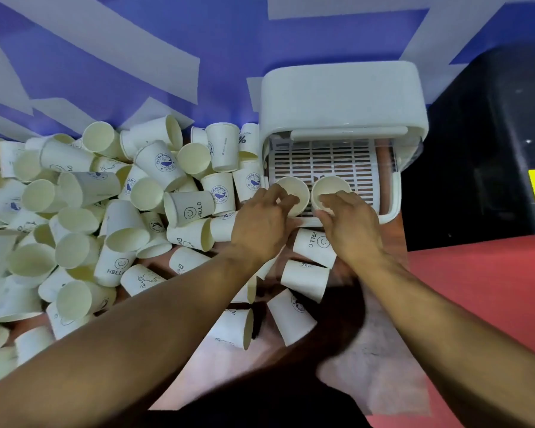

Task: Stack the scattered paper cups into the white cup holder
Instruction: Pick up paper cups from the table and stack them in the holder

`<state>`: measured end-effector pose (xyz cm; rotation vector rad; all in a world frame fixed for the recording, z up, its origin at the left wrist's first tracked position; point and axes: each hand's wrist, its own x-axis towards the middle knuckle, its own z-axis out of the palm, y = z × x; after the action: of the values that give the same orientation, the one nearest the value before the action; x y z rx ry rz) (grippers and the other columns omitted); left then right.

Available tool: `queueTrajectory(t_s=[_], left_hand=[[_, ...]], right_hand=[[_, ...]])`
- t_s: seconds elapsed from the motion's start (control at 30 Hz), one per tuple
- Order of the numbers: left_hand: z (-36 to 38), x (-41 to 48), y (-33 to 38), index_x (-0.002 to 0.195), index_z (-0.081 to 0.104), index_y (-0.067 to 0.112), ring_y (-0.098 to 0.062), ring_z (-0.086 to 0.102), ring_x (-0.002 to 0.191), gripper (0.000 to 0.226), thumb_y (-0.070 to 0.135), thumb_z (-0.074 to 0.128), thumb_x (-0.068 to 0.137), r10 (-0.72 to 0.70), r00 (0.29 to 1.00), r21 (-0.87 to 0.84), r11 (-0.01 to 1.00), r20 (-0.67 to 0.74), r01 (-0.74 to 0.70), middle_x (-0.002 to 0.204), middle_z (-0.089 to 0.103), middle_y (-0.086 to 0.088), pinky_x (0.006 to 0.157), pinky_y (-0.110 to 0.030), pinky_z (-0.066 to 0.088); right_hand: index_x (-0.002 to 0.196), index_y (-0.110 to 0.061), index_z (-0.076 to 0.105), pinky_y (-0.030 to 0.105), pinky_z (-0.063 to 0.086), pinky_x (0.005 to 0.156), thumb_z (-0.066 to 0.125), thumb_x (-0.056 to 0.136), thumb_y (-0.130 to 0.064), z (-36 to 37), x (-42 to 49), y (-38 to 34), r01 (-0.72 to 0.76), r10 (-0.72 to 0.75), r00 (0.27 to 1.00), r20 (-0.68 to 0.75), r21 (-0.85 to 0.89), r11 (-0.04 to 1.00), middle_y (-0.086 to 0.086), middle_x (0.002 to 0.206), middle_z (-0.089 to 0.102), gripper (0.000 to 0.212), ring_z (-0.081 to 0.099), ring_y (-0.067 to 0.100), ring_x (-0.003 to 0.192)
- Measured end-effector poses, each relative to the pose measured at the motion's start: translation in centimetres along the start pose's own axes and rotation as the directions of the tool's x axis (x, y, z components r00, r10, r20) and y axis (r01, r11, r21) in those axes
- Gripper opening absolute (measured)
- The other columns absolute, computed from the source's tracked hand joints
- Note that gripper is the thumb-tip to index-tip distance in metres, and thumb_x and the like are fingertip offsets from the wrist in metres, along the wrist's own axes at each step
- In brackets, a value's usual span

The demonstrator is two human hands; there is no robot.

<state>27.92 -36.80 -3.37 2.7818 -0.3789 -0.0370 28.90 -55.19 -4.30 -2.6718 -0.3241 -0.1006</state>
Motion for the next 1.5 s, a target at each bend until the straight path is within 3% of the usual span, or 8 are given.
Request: queueTrajectory(t_s=[0.2, 0.6, 0.9, 1.0, 1.13, 1.3, 1.43, 1.5], left_hand=[[-2.8, -5.0, -1.2, 0.118, 0.062, 0.023, -0.025, 0.059, 0.094, 0.038, 0.041, 0.067, 0.086, -0.035, 0.998, 0.010, 0.999, -0.054, 0.035, 0.111, 0.060, -0.001, 0.066, -0.031, 0.046], [-8.5, -16.1, -6.9, 0.116, 0.063, 0.027, -0.021, 0.060, 0.097, 0.032, 0.046, 0.058, 0.091, -0.338, 0.937, -0.020, 0.941, -0.092, 0.338, 0.111, 0.059, 0.006, 0.068, -0.035, 0.052], [-11.7, -20.3, -15.2, 0.117, 0.064, 0.028, -0.020, 0.061, 0.100, 0.031, 0.044, 0.052, 0.093, -0.420, 0.907, -0.046, 0.907, -0.044, 0.418, 0.116, 0.059, 0.006, 0.071, -0.034, 0.051], [-11.7, -20.8, -17.2, 0.117, 0.063, 0.025, -0.022, 0.058, 0.103, 0.029, 0.037, 0.050, 0.095, -0.348, 0.937, 0.030, 0.937, 0.033, 0.347, 0.121, 0.056, 0.003, 0.071, -0.036, 0.052], [-11.4, -20.0, -19.4, 0.118, 0.060, 0.022, -0.024, 0.057, 0.096, 0.028, 0.022, 0.049, 0.092, -0.147, 0.973, 0.245, 0.964, 0.176, 0.101, 0.125, 0.053, 0.001, 0.062, -0.033, 0.045], [-11.8, -18.1, -20.8, 0.115, 0.057, 0.011, -0.029, 0.053, 0.095, 0.027, 0.007, 0.042, 0.093, 0.047, 0.928, 0.415, 0.885, 0.369, -0.210, 0.121, 0.051, -0.008, 0.064, -0.036, 0.033], [-12.5, -16.3, -21.4, 0.124, 0.051, 0.007, -0.033, 0.054, 0.098, 0.029, 0.009, 0.035, 0.099, 0.080, 0.901, 0.439, 0.853, 0.426, -0.283, 0.122, 0.048, -0.012, 0.066, -0.037, 0.035], [-12.4, -15.6, -21.8, 0.122, 0.051, 0.006, -0.033, 0.054, 0.100, 0.028, 0.013, 0.035, 0.101, 0.075, 0.884, 0.449, 0.840, 0.461, -0.305, 0.122, 0.049, -0.012, 0.066, -0.037, 0.035]], right_hand=[[0.102, -0.007, 0.069, 0.037, 0.047, 0.076, 0.073, 0.079, -0.013, -0.9, -2.5, -3.4, 0.080, -0.063, 0.980, -0.191, 0.081, 0.994, 0.008, 0.096, 0.066, 0.024, 0.053, 0.027, 0.091], [0.104, -0.009, 0.068, 0.033, 0.045, 0.081, 0.070, 0.080, -0.013, 0.9, -3.8, -15.4, 0.315, -0.297, 0.948, -0.118, 0.188, 0.930, 0.007, 0.096, 0.066, 0.024, 0.056, 0.026, 0.090], [0.104, -0.007, 0.067, 0.036, 0.050, 0.073, 0.075, 0.076, -0.012, 4.7, -2.4, -23.9, 0.333, -0.334, 0.943, -0.004, 0.071, 0.940, 0.010, 0.097, 0.065, 0.030, 0.059, 0.031, 0.091], [0.102, -0.006, 0.067, 0.038, 0.052, 0.072, 0.077, 0.073, -0.010, 6.1, -1.9, -24.8, 0.359, -0.355, 0.931, 0.088, -0.041, 0.932, 0.011, 0.103, 0.063, 0.031, 0.058, 0.033, 0.093], [0.095, -0.004, 0.070, 0.035, 0.053, 0.065, 0.080, 0.062, -0.004, 7.0, -0.8, -24.7, 0.410, -0.356, 0.900, 0.250, -0.216, 0.886, 0.011, 0.110, 0.065, 0.034, 0.059, 0.033, 0.089], [0.092, -0.003, 0.070, 0.037, 0.052, 0.061, 0.078, 0.050, 0.000, 7.7, 0.1, -25.1, 0.452, -0.270, 0.850, 0.451, -0.363, 0.815, 0.015, 0.112, 0.065, 0.043, 0.060, 0.036, 0.085], [0.104, -0.005, 0.064, 0.039, 0.052, 0.058, 0.063, 0.060, 0.005, 8.5, 0.6, -25.6, 0.502, -0.271, 0.806, 0.526, -0.364, 0.785, 0.014, 0.121, 0.060, 0.045, 0.058, 0.035, 0.086], [0.100, -0.005, 0.064, 0.035, 0.047, 0.050, 0.051, 0.063, 0.005, 8.8, 1.0, -26.1, 0.542, -0.311, 0.789, 0.531, -0.362, 0.758, 0.013, 0.117, 0.062, 0.040, 0.058, 0.034, 0.081]])
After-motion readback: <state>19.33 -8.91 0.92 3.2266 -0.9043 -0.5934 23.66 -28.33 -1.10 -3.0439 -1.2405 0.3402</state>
